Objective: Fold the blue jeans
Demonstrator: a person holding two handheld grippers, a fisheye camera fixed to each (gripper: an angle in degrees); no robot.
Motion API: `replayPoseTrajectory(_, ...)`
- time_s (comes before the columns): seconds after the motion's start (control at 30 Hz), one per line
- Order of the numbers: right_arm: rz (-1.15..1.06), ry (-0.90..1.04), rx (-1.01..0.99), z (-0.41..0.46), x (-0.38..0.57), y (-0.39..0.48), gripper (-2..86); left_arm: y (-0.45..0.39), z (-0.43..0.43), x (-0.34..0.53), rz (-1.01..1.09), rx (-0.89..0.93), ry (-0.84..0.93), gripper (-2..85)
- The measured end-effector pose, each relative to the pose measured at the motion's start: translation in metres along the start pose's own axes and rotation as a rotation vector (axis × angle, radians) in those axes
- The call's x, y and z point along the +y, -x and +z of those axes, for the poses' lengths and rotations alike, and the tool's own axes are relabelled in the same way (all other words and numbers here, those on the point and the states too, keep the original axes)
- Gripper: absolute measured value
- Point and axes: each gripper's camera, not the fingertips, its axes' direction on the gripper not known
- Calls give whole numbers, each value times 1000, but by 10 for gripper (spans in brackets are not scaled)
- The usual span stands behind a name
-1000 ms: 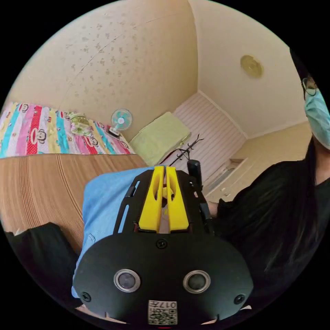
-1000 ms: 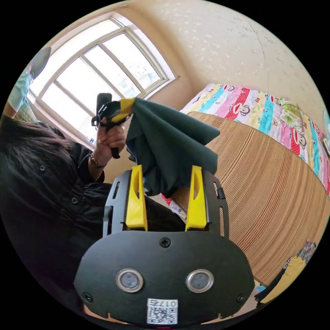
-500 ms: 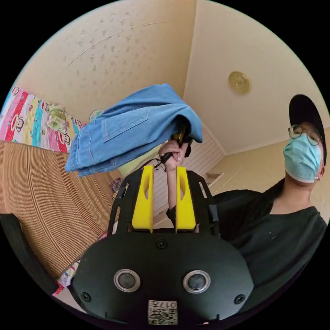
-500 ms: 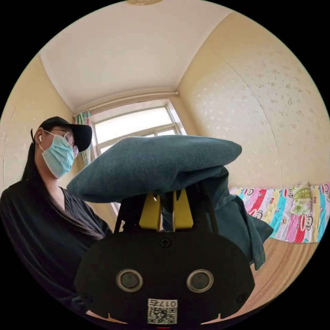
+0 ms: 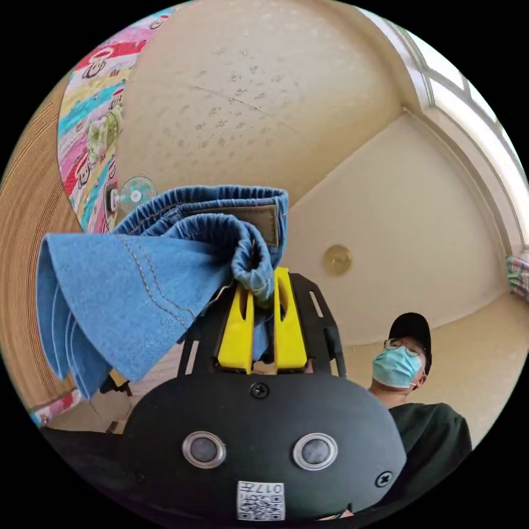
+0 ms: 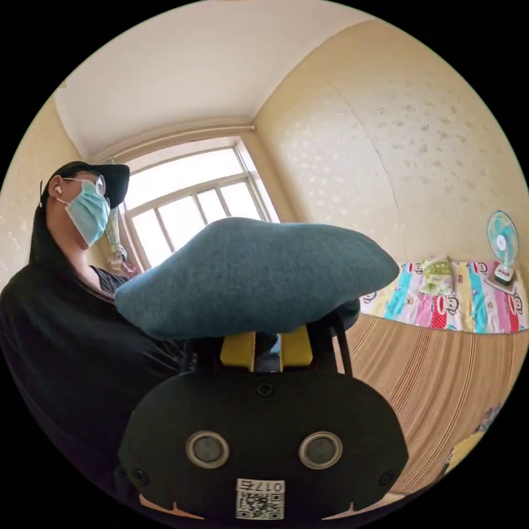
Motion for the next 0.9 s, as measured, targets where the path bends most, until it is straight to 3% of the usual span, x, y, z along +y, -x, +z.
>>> replayPoseTrajectory(0.13, 251, 305, 111, 8, 56, -42, 18, -46, 41, 8, 369, -132, 202, 54)
replayPoseTrajectory(0.27, 345, 205, 39, -20, 75, -54, 44, -74, 109, 35, 616, -277, 400, 53)
replayPoseTrajectory(0.37, 249, 163, -49, -4, 39, -37, 118, -66, 154, 64, 693, -428, 507, 54)
replayPoseTrajectory(0.47, 65, 197, -79, 66, -13, 2, 160, -39, 183, 94, 711, -520, 579, 54)
replayPoseTrajectory(0.63, -15, 204, -236, 165, -65, 30, 122, 6, 209, 133, 641, -435, 679, 58)
replayPoseTrajectory(0.8, -43, 203, -248, 161, -80, 30, 56, 26, 201, 140, 614, -625, 653, 58)
replayPoseTrajectory(0.9, 54, 157, -229, 134, -71, 11, 37, 63, 181, 134, 459, -753, 662, 51)
